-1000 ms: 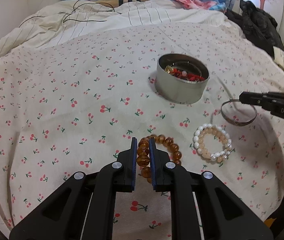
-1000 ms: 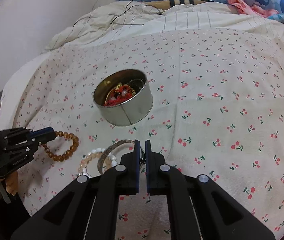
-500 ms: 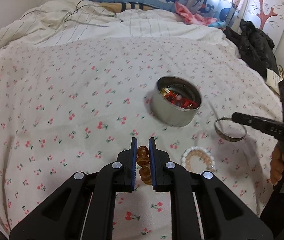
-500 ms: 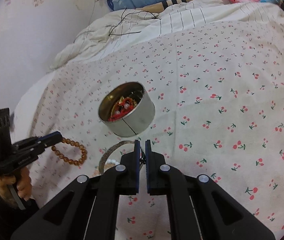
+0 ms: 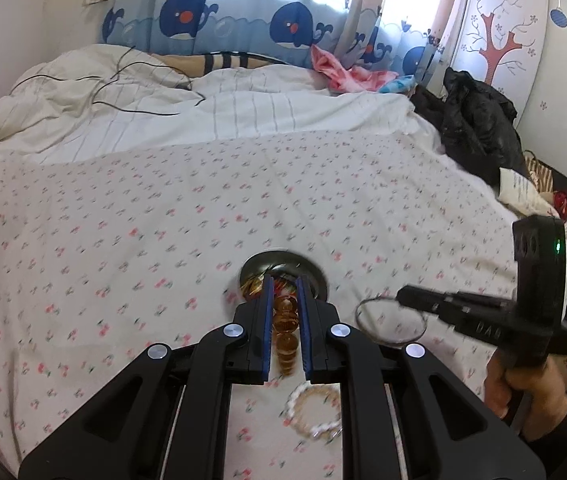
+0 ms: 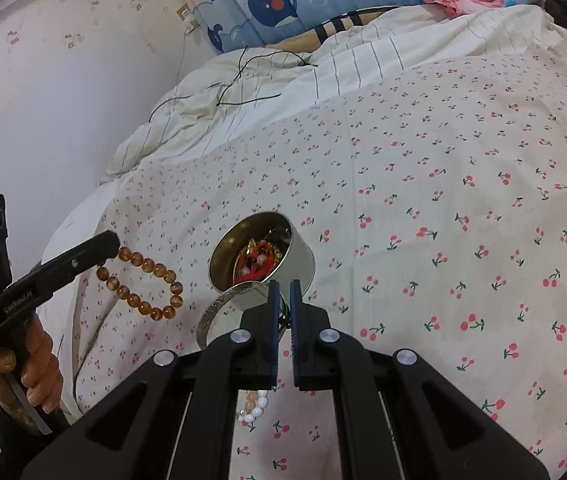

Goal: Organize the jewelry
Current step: 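Carry the amber bracelet and silver bangle over the tin and open both tools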

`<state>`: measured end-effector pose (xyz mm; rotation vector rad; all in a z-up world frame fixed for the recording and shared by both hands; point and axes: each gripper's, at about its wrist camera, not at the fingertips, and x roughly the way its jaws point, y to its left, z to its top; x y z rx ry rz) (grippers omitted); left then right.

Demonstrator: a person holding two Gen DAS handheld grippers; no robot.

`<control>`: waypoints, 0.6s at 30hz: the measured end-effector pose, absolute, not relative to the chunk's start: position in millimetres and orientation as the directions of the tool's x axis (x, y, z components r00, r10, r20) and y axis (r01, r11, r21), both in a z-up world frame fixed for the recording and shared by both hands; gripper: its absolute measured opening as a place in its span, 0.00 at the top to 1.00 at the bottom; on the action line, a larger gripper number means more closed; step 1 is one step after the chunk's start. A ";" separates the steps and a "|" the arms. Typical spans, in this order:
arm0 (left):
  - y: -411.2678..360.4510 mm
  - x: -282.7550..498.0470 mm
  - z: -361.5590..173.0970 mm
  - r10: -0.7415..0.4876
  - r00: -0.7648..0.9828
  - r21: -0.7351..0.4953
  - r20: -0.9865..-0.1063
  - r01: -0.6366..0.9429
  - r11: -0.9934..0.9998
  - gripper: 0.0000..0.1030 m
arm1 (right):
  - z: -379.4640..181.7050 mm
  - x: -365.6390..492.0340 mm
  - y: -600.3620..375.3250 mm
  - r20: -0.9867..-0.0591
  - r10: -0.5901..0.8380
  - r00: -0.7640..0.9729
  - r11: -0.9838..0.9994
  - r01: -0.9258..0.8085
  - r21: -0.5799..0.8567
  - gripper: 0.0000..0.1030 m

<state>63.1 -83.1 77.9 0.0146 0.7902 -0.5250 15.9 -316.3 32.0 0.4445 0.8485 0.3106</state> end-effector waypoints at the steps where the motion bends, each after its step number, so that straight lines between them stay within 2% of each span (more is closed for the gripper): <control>1: -89.0 66.7 79.1 -0.446 0.582 -0.179 -0.679 0.459 0.870 0.90 | 31.7 17.0 -317.8 -0.647 0.435 0.626 0.863 -0.084 0.498 0.94; 10: -124.8 103.2 64.2 -0.477 0.548 -0.217 -0.687 0.472 0.854 0.90 | 28.8 26.0 -324.5 -0.635 0.431 0.641 0.851 -0.055 0.522 0.94; 15: -132.6 129.2 15.3 -0.349 0.481 -0.147 -0.804 0.407 0.901 0.89 | 26.6 31.0 -323.3 -0.649 0.407 0.643 0.865 -0.043 0.499 0.94; 18: -118.9 126.9 9.8 -0.317 0.477 -0.135 -0.820 0.376 0.917 0.83 | 25.6 36.4 -319.0 -0.653 0.396 0.645 0.872 -0.042 0.487 0.94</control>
